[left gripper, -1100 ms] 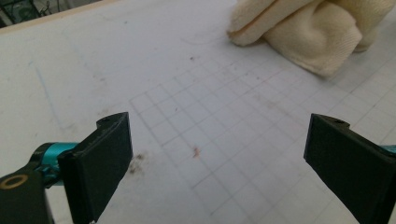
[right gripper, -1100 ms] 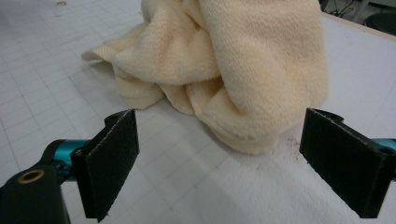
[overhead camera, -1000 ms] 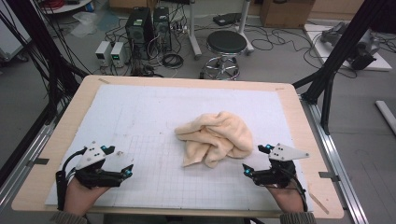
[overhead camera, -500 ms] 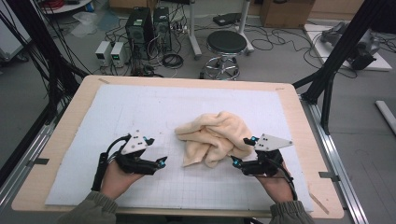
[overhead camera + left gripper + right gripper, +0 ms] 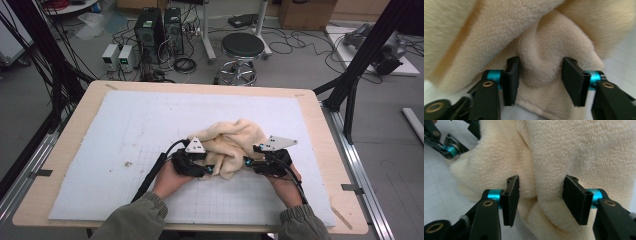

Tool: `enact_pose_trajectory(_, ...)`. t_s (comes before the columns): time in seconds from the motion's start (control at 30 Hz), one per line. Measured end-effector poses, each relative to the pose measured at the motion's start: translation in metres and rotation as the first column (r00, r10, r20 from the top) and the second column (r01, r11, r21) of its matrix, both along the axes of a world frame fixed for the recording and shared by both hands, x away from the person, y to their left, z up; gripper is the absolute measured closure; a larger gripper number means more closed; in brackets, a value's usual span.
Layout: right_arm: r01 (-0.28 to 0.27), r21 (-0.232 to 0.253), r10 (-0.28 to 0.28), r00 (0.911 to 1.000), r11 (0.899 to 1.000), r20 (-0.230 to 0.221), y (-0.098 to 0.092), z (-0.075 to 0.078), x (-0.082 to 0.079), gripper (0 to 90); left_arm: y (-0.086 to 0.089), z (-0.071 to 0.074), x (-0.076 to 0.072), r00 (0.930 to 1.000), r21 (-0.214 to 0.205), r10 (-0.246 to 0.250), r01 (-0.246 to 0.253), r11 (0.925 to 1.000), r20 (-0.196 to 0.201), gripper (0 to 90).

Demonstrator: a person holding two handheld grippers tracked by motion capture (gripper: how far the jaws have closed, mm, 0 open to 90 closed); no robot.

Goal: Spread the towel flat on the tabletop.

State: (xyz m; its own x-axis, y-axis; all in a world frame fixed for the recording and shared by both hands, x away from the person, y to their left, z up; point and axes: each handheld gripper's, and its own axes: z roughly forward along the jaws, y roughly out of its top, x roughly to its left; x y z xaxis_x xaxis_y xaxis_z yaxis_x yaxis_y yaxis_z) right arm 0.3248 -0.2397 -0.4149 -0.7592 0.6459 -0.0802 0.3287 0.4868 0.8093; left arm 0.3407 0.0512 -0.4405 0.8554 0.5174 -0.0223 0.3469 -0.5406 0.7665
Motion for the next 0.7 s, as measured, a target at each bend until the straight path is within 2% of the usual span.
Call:
enact_pose_trajectory(0.1, -0.001, -0.015, 0.001, 1.0, 1.0, -0.007, 0.001, -0.003, 0.005, 54.4, -0.003, -0.001, 0.002, 0.9994, 0.003, 0.031, -0.031, 0.9995, 0.017, 62.1)
enact_pose_trajectory(0.23, -0.006, -0.029, 0.006, 1.0, 1.0, -0.005, 0.001, -0.004, 0.009, 67.9, 0.0, 0.001, 0.002, 0.9992, 0.018, 0.032, -0.033, 0.9993, 0.023, 75.7)
enact_pose_trajectory(0.43, -0.032, -0.027, 0.032, 0.9995, 0.999, -0.004, 0.0, 0.002, 0.01, 77.6, 0.016, 0.018, -0.009, 0.9976, 0.049, 0.014, -0.018, 0.9986, 0.067, 78.1)
enact_pose_trajectory(0.63, -0.058, -0.022, 0.059, 0.9979, 0.998, 0.025, 0.005, 0.017, 0.008, 80.1, 0.053, 0.044, -0.031, 0.9915, 0.022, 0.027, -0.03, 0.9993, 0.127, 78.6)
enact_pose_trajectory(0.67, -0.077, -0.018, 0.078, 0.9963, 0.997, 0.037, 0.01, 0.024, 0.007, 80.4, 0.063, 0.049, -0.037, 0.9891, 0.021, 0.028, -0.031, 0.9993, 0.145, 78.7)
enact_pose_trajectory(0.7, -0.077, -0.018, 0.078, 0.9963, 0.997, 0.037, 0.01, 0.024, 0.007, 80.7, 0.07, 0.053, -0.042, 0.9874, 0.023, 0.032, -0.036, 0.9991, 0.155, 78.7)
